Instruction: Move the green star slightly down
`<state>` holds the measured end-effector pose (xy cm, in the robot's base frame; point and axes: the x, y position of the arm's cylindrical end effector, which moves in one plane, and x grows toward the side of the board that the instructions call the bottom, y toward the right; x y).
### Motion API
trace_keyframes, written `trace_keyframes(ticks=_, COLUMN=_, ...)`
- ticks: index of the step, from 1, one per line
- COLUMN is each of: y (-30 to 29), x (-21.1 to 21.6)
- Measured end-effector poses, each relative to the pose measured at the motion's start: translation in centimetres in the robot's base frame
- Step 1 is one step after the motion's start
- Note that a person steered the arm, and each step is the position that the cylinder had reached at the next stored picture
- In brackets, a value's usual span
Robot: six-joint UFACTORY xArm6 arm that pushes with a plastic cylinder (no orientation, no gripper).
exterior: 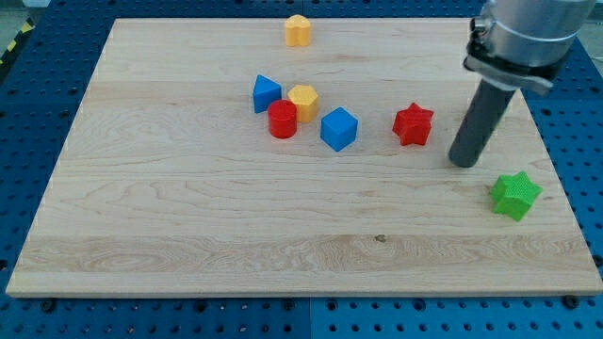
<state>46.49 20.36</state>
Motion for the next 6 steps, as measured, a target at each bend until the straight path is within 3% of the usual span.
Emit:
trace_keyframes(ticks=1, y=4.7, x=0.5)
trace_keyframes(ticks=3, y=4.8, x=5.5)
trace_keyframes(ticks=5, y=4.8, x=8.0)
trace_keyframes(ticks=6, y=5.0, x=6.9)
